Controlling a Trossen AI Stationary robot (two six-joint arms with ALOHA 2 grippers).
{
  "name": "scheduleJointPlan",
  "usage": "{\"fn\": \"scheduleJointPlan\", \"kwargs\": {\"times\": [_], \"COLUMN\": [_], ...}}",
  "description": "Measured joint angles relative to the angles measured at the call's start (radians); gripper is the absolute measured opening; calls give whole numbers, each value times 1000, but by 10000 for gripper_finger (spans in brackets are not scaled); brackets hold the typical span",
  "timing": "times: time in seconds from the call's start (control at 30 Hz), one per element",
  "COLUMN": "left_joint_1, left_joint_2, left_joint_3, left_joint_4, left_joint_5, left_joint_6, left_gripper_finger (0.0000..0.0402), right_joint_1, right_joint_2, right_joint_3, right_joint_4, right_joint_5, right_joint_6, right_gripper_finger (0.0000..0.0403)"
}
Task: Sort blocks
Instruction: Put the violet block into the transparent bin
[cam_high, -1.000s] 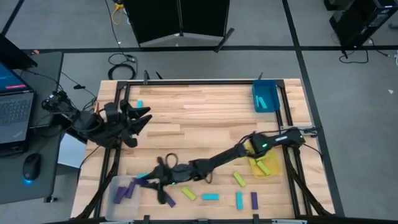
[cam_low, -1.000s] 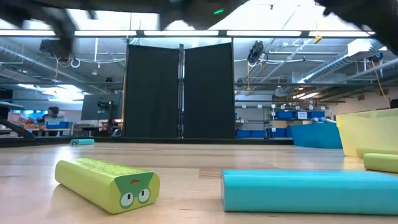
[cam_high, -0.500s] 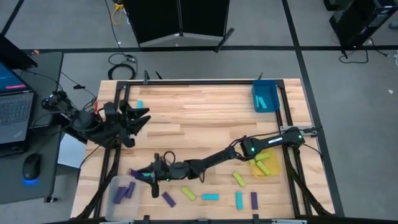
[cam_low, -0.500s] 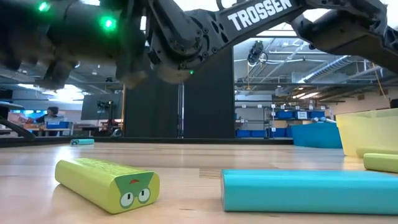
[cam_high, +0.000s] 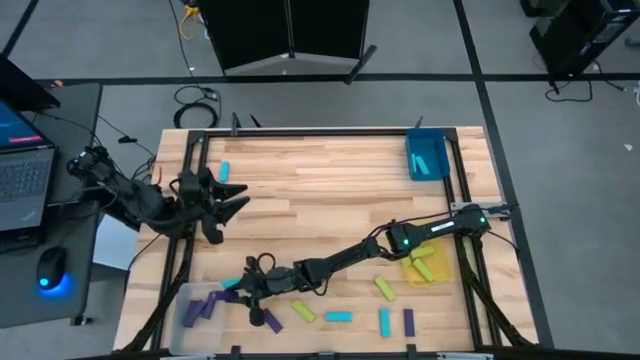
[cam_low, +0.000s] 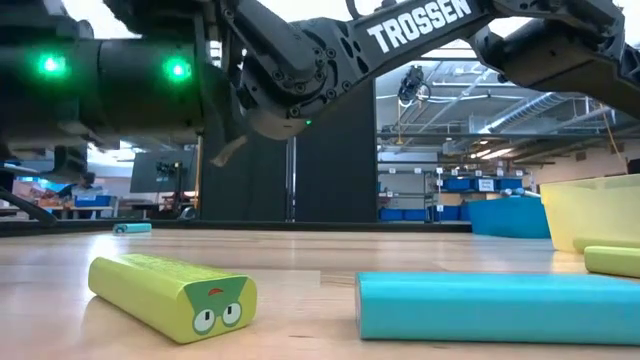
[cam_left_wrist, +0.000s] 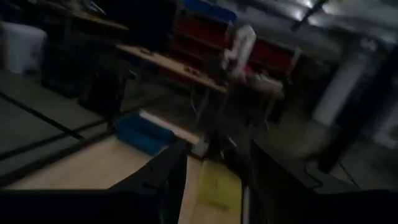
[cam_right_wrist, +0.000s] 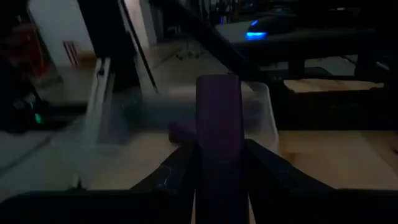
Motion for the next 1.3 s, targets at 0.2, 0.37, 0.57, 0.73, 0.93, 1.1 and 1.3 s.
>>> {"fn": "scheduleJointPlan", "kwargs": {"times": [0.2, 0.37, 0.57, 0.73, 0.93, 1.1, 1.3], "left_joint_1": [-11, -69, -160, -229, -255, -255, -254], "left_joint_2": [8, 6, 6, 7, 7, 6, 7], "left_joint_3": [0, 43, 96, 103, 104, 104, 104], "left_joint_4": [-261, -412, -412, -375, -323, -316, -338], "left_joint_5": [48, 47, 36, 75, 75, 55, 16], "left_joint_6": [-234, -385, -366, -304, -289, -290, -290], "left_gripper_finger": [174, 157, 144, 142, 142, 142, 143], "right_joint_1": [22, 76, 102, 99, 103, 115, 128], "right_joint_2": [-65, -184, -311, -410, -476, -489, -487], "right_joint_3": [0, 0, 0, 0, 0, 0, 0], "right_joint_4": [-156, -329, -519, -667, -691, -664, -630], "right_joint_5": [85, 347, 700, 877, 964, 979, 999], "right_joint_6": [-132, -329, -506, -558, -646, -719, -763], "right_gripper_finger": [116, 116, 116, 116, 116, 116, 116]}}
